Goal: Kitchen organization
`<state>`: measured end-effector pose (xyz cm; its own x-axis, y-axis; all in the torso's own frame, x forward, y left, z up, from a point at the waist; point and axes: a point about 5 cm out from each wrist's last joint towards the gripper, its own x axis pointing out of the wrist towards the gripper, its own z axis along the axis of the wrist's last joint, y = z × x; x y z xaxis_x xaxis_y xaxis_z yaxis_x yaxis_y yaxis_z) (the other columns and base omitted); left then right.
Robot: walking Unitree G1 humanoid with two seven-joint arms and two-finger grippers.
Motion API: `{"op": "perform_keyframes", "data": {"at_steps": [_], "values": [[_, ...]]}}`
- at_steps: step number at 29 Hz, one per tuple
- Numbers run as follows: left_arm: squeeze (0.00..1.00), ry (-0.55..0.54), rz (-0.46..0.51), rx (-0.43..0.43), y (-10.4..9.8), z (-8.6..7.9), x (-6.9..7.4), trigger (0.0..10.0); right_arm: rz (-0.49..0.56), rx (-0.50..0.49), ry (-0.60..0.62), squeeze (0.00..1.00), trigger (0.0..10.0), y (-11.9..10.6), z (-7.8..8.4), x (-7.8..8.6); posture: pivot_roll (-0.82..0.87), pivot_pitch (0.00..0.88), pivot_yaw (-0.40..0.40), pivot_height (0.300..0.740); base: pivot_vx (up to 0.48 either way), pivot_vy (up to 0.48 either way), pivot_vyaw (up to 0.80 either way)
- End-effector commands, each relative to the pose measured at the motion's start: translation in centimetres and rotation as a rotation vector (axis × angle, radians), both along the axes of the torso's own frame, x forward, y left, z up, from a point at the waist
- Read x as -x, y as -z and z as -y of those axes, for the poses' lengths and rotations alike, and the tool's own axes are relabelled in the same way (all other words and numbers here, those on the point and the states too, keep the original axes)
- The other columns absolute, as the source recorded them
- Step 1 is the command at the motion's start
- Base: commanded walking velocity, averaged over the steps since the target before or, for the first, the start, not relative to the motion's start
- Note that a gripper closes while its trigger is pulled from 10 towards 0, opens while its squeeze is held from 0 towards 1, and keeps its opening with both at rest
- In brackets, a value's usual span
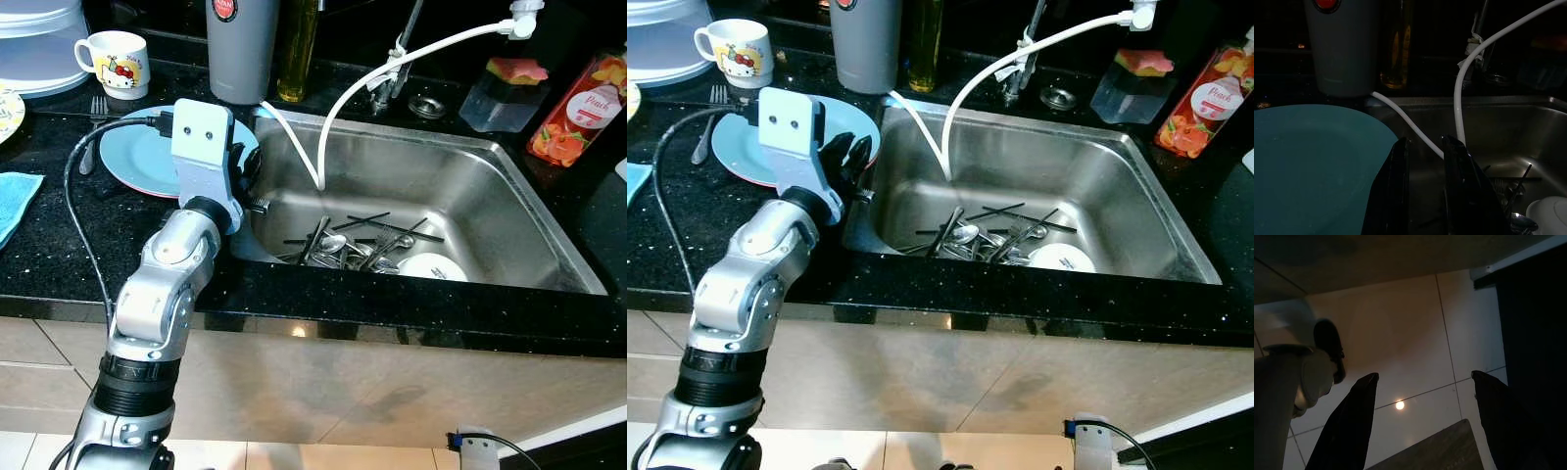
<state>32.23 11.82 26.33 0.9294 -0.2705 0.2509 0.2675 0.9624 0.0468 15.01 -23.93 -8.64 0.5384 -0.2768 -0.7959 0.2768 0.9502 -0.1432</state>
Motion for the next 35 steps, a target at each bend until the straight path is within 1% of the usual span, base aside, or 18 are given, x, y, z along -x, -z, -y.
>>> {"op": "perform_keyframes", "data": {"at_steps": [1,7,10,11,12,13,14,16,19,22,25,26,31,32,33,35], "values": [[0.00,0.004,-0.006,-0.022,0.4,0.0,0.0,10.0,-0.011,0.013,0.023,0.00,10.0,0.1,0.5,0.7,0.20,0.083,-0.119,0.740,0.000,0.000,0.00],[0.00,0.006,-0.008,-0.024,0.4,0.1,-0.1,10.0,0.021,0.025,0.047,0.00,10.0,-0.2,1.0,0.5,0.20,0.090,-0.116,0.740,0.000,0.000,0.00],[0.00,0.008,-0.009,-0.025,0.3,0.1,-0.1,10.0,0.070,0.033,0.082,0.00,10.0,-0.7,1.6,-0.4,0.20,0.090,-0.113,0.740,0.000,0.000,0.00],[0.00,0.008,-0.009,-0.025,0.3,0.1,-0.1,10.0,0.070,0.033,0.082,0.00,10.0,-0.7,1.6,-0.4,0.20,0.090,-0.113,0.740,0.000,0.000,0.00],[0.00,0.008,-0.010,-0.025,0.4,0.1,-0.1,10.0,0.095,0.035,0.071,0.00,10.0,-1.1,1.7,-1.0,0.20,0.091,-0.112,0.740,0.000,0.000,0.00],[0.00,0.009,-0.010,-0.026,0.4,0.1,-0.2,10.0,0.125,0.031,0.048,0.00,10.0,-1.4,1.4,-1.9,0.20,0.091,-0.112,0.740,0.000,0.000,0.00],[0.00,0.009,-0.010,-0.026,0.4,0.1,-0.2,10.0,0.125,0.031,0.048,0.00,10.0,-1.4,1.4,-1.9,0.20,0.091,-0.112,0.740,0.000,0.000,0.00],[0.00,0.010,-0.011,-0.027,0.4,0.1,-0.2,10.0,0.173,0.024,0.000,0.00,10.0,-2.0,0.6,-3.4,0.20,0.091,-0.115,0.740,0.000,0.000,0.00],[0.00,0.009,-0.011,-0.027,0.4,0.1,-0.2,10.0,0.229,0.011,-0.032,0.00,10.0,-2.5,-0.5,-4.6,0.20,0.093,-0.116,0.740,0.000,0.000,0.00],[0.00,0.009,-0.011,-0.028,0.5,0.1,-0.2,10.0,0.256,0.006,-0.042,0.00,10.0,-2.7,-0.9,-5.0,0.20,0.094,-0.116,0.740,0.000,0.000,0.00],[0.00,0.010,-0.012,-0.030,0.5,0.0,-0.1,10.0,0.278,0.010,-0.036,0.00,10.0,-2.8,-0.9,-4.8,0.20,0.093,-0.113,0.740,0.000,0.000,0.00],[0.00,0.012,-0.013,-0.031,0.5,0.0,-0.1,10.0,0.289,0.022,-0.036,0.00,10.0,-2.7,-0.8,-4.2,0.20,0.096,-0.111,0.740,0.000,0.000,0.00],[0.00,0.019,-0.014,-0.034,0.5,0.1,-0.2,10.0,0.300,0.043,-0.066,0.00,10.0,-2.6,-0.8,-2.6,0.19,0.101,-0.107,0.740,0.000,0.000,0.00],[0.00,0.023,-0.016,-0.034,0.5,0.1,-0.2,10.0,0.337,0.049,-0.112,0.00,10.0,-3.1,-1.3,-2.3,0.19,0.102,-0.107,0.740,0.000,0.000,0.00],[0.00,0.025,-0.017,-0.034,0.5,0.2,-0.2,10.0,0.360,0.052,-0.130,0.00,10.0,-3.6,-1.6,-2.2,0.19,0.102,-0.107,0.740,0.000,0.000,0.00],[0.00,0.027,-0.019,-0.033,0.6,0.2,-0.2,10.0,0.421,0.057,-0.156,0.00,10.0,-4.8,-2.0,-2.6,0.18,0.103,-0.106,0.740,0.000,0.000,0.00]]}}
